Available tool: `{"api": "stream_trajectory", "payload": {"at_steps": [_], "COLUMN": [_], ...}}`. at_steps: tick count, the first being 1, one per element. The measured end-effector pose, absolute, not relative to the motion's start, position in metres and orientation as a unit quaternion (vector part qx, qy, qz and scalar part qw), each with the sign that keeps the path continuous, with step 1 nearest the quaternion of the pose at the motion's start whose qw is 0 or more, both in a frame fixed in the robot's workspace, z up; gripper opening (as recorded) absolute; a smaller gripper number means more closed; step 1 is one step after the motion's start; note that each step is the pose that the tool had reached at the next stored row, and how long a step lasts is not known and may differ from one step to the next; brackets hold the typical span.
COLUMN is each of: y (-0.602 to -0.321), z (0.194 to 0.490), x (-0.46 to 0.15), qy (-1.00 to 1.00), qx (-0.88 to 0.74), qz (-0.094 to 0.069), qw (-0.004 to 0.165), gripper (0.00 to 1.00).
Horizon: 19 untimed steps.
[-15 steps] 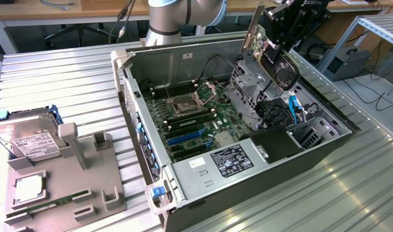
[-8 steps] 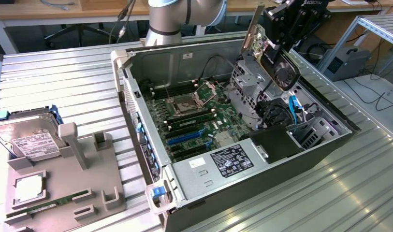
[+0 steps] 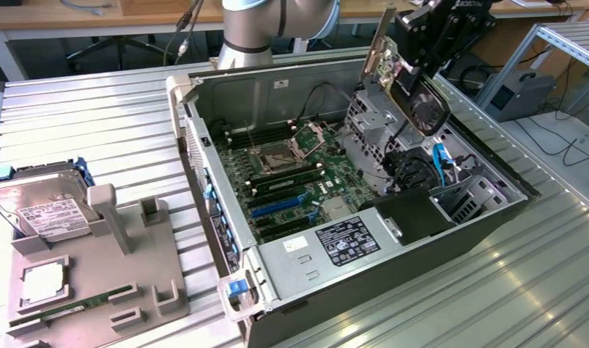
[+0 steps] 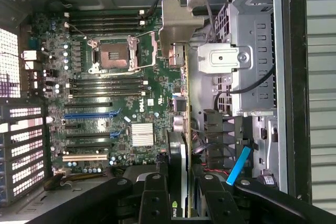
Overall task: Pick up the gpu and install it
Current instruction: 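Insert the gpu into the slot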
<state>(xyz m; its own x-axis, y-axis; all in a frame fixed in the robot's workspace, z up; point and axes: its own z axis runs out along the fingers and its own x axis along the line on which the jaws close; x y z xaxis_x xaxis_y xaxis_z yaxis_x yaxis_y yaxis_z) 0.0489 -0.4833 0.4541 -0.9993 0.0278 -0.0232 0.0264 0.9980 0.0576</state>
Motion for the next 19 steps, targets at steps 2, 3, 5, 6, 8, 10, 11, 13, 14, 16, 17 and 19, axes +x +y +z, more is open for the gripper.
{"api": "stream_trajectory", "payload": {"at_steps": [2, 3, 5, 6, 8, 10, 11, 13, 14, 16, 17, 19], "y": [-0.4833, -0.4833, -0.4833, -0.4833, -0.4833, -0.4833, -0.4833, -0.4833, -0.4833, -0.4834, -0.4834, -0.4834], "z": [0.4541, 0.4540, 0.4540, 0.4539, 0.4539, 0.4539, 0.4539, 0.4540, 0.4540, 0.4539, 0.4539, 0.4539], "x": [0.0489, 0.0489, 0.0489, 0.0489, 0.0489, 0.0489, 0.0489, 0.0489, 0.0489, 0.0489, 0.0489, 0.0489], "qy": [0.999, 0.998, 0.996, 0.995, 0.992, 0.988, 0.984, 0.978, 0.975, 0.959, 0.953, 0.946], "qx": [-0.018, -0.049, -0.088, -0.098, -0.122, -0.151, -0.178, -0.208, -0.221, -0.281, -0.302, -0.322], "qz": [0.029, 0.029, 0.030, 0.030, 0.030, 0.030, 0.030, 0.031, 0.031, 0.031, 0.031, 0.031], "qw": [0.011, 0.010, 0.009, 0.009, 0.008, 0.007, 0.006, 0.005, 0.005, 0.003, 0.002, 0.002], "gripper": [0.27, 0.27, 0.27, 0.27, 0.27, 0.27, 0.27, 0.27, 0.27, 0.27, 0.27, 0.27]}}
